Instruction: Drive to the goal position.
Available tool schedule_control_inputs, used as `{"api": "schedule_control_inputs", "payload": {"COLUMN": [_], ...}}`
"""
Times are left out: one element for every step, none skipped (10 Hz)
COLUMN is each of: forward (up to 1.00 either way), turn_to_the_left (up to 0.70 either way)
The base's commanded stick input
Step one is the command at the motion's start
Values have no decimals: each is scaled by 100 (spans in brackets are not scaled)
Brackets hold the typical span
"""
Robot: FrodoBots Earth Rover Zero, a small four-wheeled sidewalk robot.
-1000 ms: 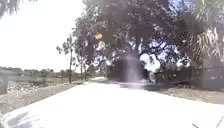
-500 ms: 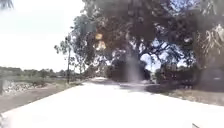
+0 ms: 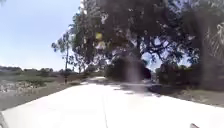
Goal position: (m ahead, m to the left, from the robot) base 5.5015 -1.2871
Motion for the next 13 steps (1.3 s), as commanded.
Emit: {"api": "schedule_control_inputs", "payload": {"forward": [70, 70, 70, 70, 70, 70, 70, 70, 70, 70, 70, 70, 70], "turn_to_the_left": [0, 0, 0, 0, 0, 0, 0, 0, 0, 0, 10, 14, 14]}}
